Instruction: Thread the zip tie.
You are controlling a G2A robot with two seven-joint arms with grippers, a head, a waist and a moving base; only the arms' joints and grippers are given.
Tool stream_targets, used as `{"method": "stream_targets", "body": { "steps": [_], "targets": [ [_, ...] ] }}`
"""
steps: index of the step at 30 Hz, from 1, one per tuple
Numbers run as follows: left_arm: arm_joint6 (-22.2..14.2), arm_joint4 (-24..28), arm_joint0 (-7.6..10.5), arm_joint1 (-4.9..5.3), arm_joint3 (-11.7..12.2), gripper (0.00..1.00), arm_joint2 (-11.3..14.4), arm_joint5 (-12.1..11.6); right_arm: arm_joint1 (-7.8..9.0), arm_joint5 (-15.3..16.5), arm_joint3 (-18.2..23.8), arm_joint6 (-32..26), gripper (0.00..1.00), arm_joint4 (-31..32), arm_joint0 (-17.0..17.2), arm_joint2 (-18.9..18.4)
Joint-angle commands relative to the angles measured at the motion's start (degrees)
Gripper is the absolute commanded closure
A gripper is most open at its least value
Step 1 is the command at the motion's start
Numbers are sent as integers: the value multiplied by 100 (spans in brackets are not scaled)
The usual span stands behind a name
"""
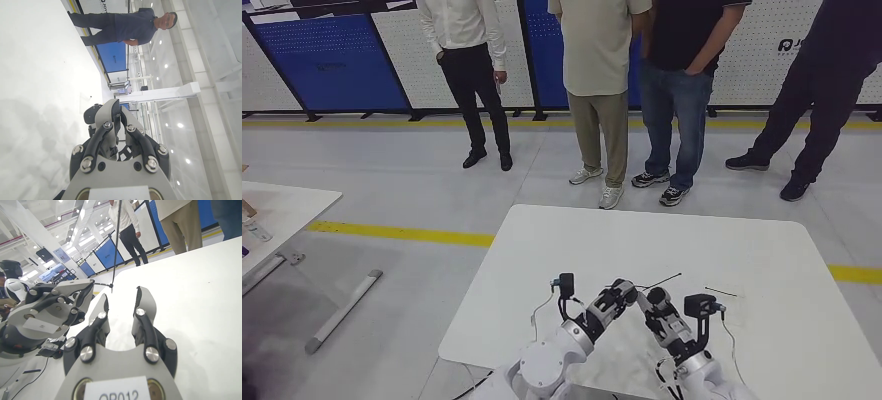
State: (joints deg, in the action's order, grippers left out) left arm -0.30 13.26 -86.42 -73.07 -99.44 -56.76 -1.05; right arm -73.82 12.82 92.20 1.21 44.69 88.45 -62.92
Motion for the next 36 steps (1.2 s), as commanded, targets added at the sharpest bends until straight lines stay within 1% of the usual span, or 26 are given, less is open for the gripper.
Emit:
{"method": "stream_targets", "body": {
  "steps": [1,9,11,14,15,16,17,18,19,21,22,23,25,28,36],
  "targets": [
    [-9,-42,-6,-1,8,100,15,-3,0,3,13,-8,73,-7,2,-7],
    [91,-92,-4,-18,-12,100,56,49,-9,-22,21,-37,73,-10,-22,2],
    [67,-117,-15,-19,-17,100,74,33,-14,-34,0,-56,76,-22,-45,9],
    [3,-185,-50,-14,17,100,90,-77,-21,-47,-20,-70,76,-25,-69,26],
    [-1,-196,-63,-13,25,100,93,-93,-23,-55,-24,-71,77,-22,-73,30],
    [0,-206,-76,-13,34,100,96,-107,-25,-60,-26,-73,82,-18,-77,34],
    [90,-266,-96,-17,41,100,118,-54,-27,-66,-27,-75,82,-16,-80,37],
    [179,-264,-92,-45,-64,100,255,40,-28,-71,-27,-76,81,-14,-80,38],
    [204,-203,-39,-56,-80,100,247,96,-29,-76,-27,-78,79,-12,-81,39],
    [121,-175,-38,-46,-41,100,197,80,-31,-90,-24,-84,83,-9,-82,40],
    [98,-176,-48,-42,-41,100,180,68,-32,-91,-22,-84,87,-10,-83,41],
    [102,-162,-65,-39,-53,100,156,44,-33,-92,-22,-88,96,-11,-84,43],
    [90,-169,-91,-35,-73,100,145,12,-35,-97,-19,-90,100,-8,-85,45],
    [91,-130,-128,-30,-102,100,101,-38,-38,-98,-20,-91,100,-11,-84,47],
    [-2,-66,-100,-26,-90,100,33,-19,-41,-110,-35,-75,100,1,-60,34]
  ]
}}
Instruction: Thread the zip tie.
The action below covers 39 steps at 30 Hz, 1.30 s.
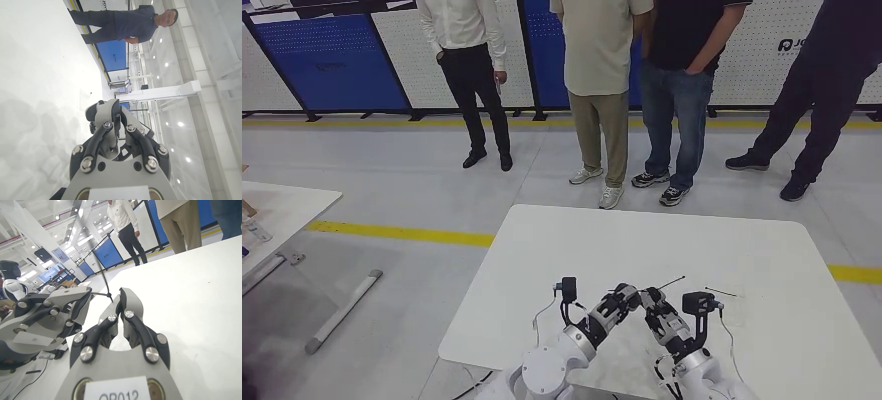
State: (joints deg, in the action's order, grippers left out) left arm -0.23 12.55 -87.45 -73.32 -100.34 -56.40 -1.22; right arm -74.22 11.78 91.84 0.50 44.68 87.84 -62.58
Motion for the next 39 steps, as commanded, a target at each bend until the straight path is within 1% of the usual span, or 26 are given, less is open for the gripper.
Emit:
{"method": "stream_targets", "body": {
  "steps": [1,5,8,9,11,12,13,14,16,17,22,23,25,26,27,28,29,31,34,35,37,39],
  "targets": [
    [-22,19,10,-1,-2,100,-10,-13,-2,-12,-1,-10,100,14,2,9],
    [-36,21,28,1,2,100,-43,-28,-10,-30,-14,-28,100,27,-12,35],
    [37,-30,21,-4,12,100,-34,-15,-12,-15,-23,-56,100,-7,-20,33],
    [48,-38,23,-6,10,100,-29,-7,-12,-9,-27,-63,87,-12,-23,28],
    [71,-33,30,-10,15,100,-29,5,-11,-3,-32,-72,74,-9,-23,20],
    [85,-27,36,-13,12,100,-24,25,-11,5,-30,-71,71,-10,-19,13],
    [87,-24,43,-16,11,100,-19,38,-10,14,-25,-69,70,-12,-14,7],
    [79,-22,53,-18,11,100,-13,46,-8,23,-15,-64,66,-15,-7,-1],
    [33,-27,76,-20,25,100,-4,43,-5,29,15,-49,68,-5,14,-20],
    [17,-27,83,-20,34,100,-6,38,-4,32,27,-40,67,-2,24,-27],
    [-6,-57,83,-25,47,100,17,16,0,45,56,-31,71,-32,43,-69],
    [-26,-69,83,-22,57,100,11,11,0,48,57,-31,73,-37,43,-75],
    [-61,-96,42,-13,81,100,-12,-41,-1,50,61,-15,78,-46,45,-82],
    [-53,-110,14,-11,77,100,-10,-62,-1,52,64,-10,78,-46,45,-84],
    [-24,-129,-22,-11,59,100,5,-80,-2,56,66,-6,84,-49,47,-86],
    [19,-154,-61,-14,29,100,34,-93,-2,59,67,-5,85,-49,48,-88],
    [62,-177,-87,-17,1,100,56,-90,-2,61,66,-5,84,-48,49,-90],
    [101,-170,-76,-18,-8,100,36,-63,-3,57,64,-12,85,-46,46,-92],
    [60,-106,23,-22,42,100,-22,7,-4,55,50,-44,88,-37,32,-90],
    [55,-87,35,-24,53,100,-24,5,-6,48,43,-51,90,-29,24,-84],
    [52,-69,40,-28,62,100,-22,-8,-8,44,38,-53,100,-19,16,-77],
    [8,-70,36,-27,91,100,-21,-108,-9,41,34,-63,100,-3,11,-70]
  ]
}}
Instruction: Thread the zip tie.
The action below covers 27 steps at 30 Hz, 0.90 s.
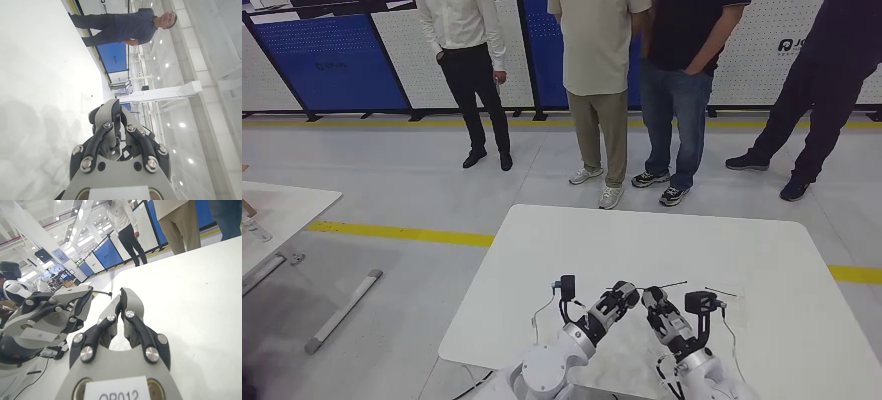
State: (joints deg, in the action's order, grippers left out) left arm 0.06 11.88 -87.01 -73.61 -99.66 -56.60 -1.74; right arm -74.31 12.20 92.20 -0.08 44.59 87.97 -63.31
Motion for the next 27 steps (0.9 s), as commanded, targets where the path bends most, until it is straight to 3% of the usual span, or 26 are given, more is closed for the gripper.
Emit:
{"method": "stream_targets", "body": {
  "steps": [1,3,4,6,14,15,17,18,27],
  "targets": [
    [-31,-10,-21,3,42,100,-2,-92,-1,-2,-3,-6,99,7,-3,4],
    [119,-71,-77,0,69,100,3,-31,-2,6,-9,-26,87,9,-8,11],
    [137,-38,-80,-20,-52,100,110,13,-3,3,-13,-31,87,10,-11,13],
    [136,29,-43,-25,-52,100,86,30,-7,-39,-39,-86,79,-21,-28,17],
    [60,119,-32,-21,-75,100,3,-14,-26,-121,-173,-169,67,-143,-108,28],
    [42,127,-35,-18,-66,100,-18,-27,-28,-108,-165,-114,62,-183,-94,11],
    [1,150,-50,-10,-54,100,-64,-70,-23,-68,-141,-20,46,-203,-50,-32],
    [-15,155,-57,-7,-52,100,-83,-83,-22,-74,-121,56,0,-216,-23,-61],
    [-47,150,-91,5,-49,100,-150,-148,-16,-28,-65,224,0,-299,72,-137]
  ]
}}
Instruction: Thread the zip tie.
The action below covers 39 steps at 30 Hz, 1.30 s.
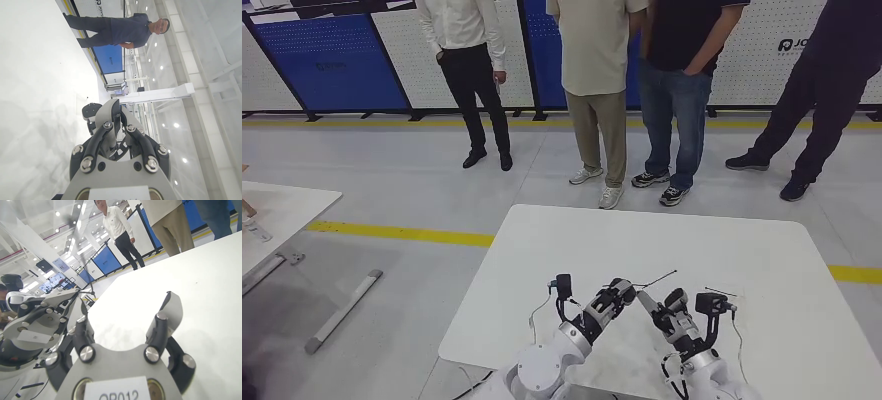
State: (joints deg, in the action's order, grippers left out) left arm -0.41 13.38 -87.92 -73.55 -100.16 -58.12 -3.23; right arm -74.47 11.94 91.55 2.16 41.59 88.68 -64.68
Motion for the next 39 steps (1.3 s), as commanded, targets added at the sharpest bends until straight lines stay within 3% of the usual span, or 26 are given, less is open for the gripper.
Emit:
{"method": "stream_targets", "body": {
  "steps": [1,12,19,24,29,32,39],
  "targets": [
    [0,0,0,0,0,100,1,1,0,-1,0,0,0,1,0,0],
    [71,18,-4,4,-1,100,-87,-19,3,-3,9,29,0,-119,30,-76],
    [31,-182,-121,40,-10,100,-191,62,51,431,167,-30,0,-720,281,-407],
    [31,-182,-121,40,-10,100,-191,62,51,431,167,-30,0,-720,281,-407],
    [96,-465,-91,47,11,100,-181,79,51,591,115,-808,0,-1552,129,-406],
    [151,-666,-97,44,33,100,-110,29,58,482,146,-1233,0,-1913,18,-437],
    [213,-705,-75,29,20,100,-55,-19,55,446,163,-1306,0,-2017,-6,-431]
  ]
}}
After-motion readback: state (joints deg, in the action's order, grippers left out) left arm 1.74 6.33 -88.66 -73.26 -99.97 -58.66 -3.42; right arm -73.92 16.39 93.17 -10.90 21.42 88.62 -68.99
